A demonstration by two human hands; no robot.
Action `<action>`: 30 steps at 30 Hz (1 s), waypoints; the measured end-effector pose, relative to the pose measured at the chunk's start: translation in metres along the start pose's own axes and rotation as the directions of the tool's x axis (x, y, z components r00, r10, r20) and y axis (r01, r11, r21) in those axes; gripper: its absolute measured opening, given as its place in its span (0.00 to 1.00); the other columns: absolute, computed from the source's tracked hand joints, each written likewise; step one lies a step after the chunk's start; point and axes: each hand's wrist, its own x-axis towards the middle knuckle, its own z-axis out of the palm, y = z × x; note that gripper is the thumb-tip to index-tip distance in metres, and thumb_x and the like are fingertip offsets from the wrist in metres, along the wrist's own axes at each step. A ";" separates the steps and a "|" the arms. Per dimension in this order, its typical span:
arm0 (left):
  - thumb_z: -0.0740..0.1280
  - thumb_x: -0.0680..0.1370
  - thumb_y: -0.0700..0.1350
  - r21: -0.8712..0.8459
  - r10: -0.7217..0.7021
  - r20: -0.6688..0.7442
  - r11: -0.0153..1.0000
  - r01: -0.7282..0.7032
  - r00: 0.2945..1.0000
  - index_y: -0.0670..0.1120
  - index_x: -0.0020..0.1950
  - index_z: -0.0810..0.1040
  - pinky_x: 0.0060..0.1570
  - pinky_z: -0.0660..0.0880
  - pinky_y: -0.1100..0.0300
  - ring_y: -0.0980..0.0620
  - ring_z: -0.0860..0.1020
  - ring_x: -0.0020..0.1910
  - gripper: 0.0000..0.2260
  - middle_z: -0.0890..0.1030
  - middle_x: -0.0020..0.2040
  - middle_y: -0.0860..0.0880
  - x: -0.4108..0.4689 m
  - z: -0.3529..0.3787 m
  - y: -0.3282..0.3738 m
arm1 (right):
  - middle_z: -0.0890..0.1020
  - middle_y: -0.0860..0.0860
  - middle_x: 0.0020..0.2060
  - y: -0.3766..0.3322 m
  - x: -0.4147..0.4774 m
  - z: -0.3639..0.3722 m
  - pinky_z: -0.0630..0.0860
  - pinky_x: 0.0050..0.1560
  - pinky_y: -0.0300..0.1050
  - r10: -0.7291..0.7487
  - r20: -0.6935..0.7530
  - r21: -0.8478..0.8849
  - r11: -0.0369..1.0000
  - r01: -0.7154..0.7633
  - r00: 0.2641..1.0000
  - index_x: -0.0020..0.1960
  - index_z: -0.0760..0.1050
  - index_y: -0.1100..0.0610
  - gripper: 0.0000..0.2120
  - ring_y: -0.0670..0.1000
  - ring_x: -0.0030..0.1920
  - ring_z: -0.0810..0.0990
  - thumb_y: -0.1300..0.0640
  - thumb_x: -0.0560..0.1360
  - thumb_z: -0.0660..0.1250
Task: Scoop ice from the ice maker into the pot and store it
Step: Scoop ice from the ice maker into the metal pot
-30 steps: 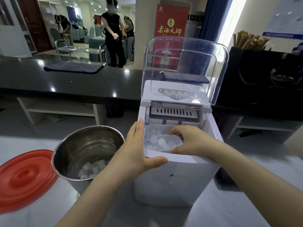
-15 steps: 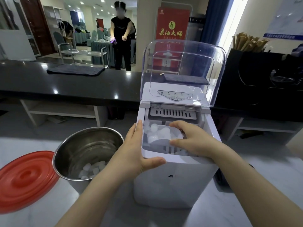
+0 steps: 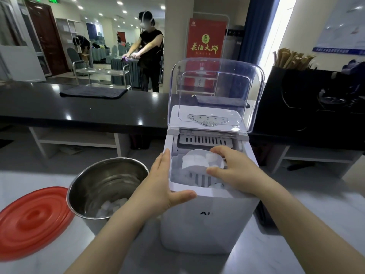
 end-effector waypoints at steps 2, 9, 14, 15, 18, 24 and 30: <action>0.71 0.62 0.68 0.015 -0.001 0.010 1.000 0.001 1.000 0.52 0.77 0.37 0.72 0.55 0.58 0.59 0.47 0.76 0.57 0.43 0.78 0.57 0.001 -0.001 0.000 | 0.71 0.44 0.69 -0.004 -0.004 -0.003 0.68 0.61 0.41 -0.008 -0.010 -0.006 1.000 0.008 1.000 0.72 0.64 0.48 0.30 0.47 0.66 0.70 0.45 0.73 0.69; 0.65 0.73 0.63 0.126 0.088 -0.097 0.989 -0.075 0.991 0.51 0.78 0.47 0.69 0.51 0.66 0.61 0.51 0.75 0.42 0.51 0.77 0.58 -0.013 -0.009 0.003 | 0.71 0.43 0.68 -0.030 -0.023 -0.014 0.68 0.56 0.38 -0.022 -0.010 -0.003 1.000 0.022 1.000 0.72 0.64 0.47 0.29 0.44 0.58 0.73 0.45 0.74 0.69; 0.65 0.76 0.56 0.081 0.135 -0.205 0.989 -0.120 0.969 0.56 0.77 0.52 0.62 0.53 0.74 0.68 0.55 0.69 0.33 0.56 0.69 0.66 -0.037 -0.028 -0.010 | 0.72 0.42 0.65 -0.061 -0.036 -0.011 0.70 0.59 0.39 -0.039 -0.012 -0.003 0.999 0.039 0.999 0.71 0.66 0.47 0.28 0.43 0.53 0.75 0.45 0.73 0.68; 0.65 0.77 0.52 0.066 0.118 -0.230 0.992 -0.105 0.966 0.55 0.76 0.53 0.60 0.54 0.74 0.65 0.58 0.70 0.31 0.60 0.69 0.64 -0.040 -0.033 -0.015 | 0.73 0.42 0.64 -0.067 -0.038 -0.008 0.70 0.60 0.39 -0.048 -0.020 0.002 0.999 0.048 0.999 0.70 0.66 0.47 0.28 0.42 0.53 0.75 0.44 0.73 0.68; 0.66 0.77 0.46 0.039 0.077 -0.282 0.997 -0.069 0.956 0.54 0.75 0.58 0.60 0.57 0.72 0.57 0.64 0.69 0.28 0.67 0.72 0.56 -0.048 -0.048 -0.035 | 0.73 0.42 0.64 -0.085 -0.041 0.003 0.70 0.61 0.42 -0.057 -0.047 0.012 0.998 0.058 0.997 0.70 0.66 0.47 0.29 0.42 0.57 0.73 0.42 0.72 0.68; 0.68 0.76 0.49 0.045 0.020 -0.286 0.999 -0.008 0.958 0.54 0.75 0.59 0.64 0.61 0.64 0.55 0.67 0.68 0.31 0.68 0.70 0.55 -0.060 -0.075 -0.071 | 0.74 0.43 0.64 -0.123 -0.044 0.026 0.70 0.59 0.42 -0.100 -0.086 0.047 0.993 0.104 0.991 0.72 0.64 0.47 0.30 0.45 0.58 0.73 0.42 0.73 0.68; 0.68 0.75 0.51 0.076 -0.054 -0.237 0.994 0.074 0.970 0.52 0.76 0.57 0.67 0.65 0.57 0.54 0.66 0.69 0.32 0.66 0.72 0.54 -0.065 -0.090 -0.106 | 0.74 0.44 0.63 -0.150 -0.036 0.056 0.71 0.58 0.42 -0.110 -0.076 0.090 0.989 0.117 0.991 0.72 0.65 0.48 0.31 0.46 0.59 0.73 0.41 0.72 0.68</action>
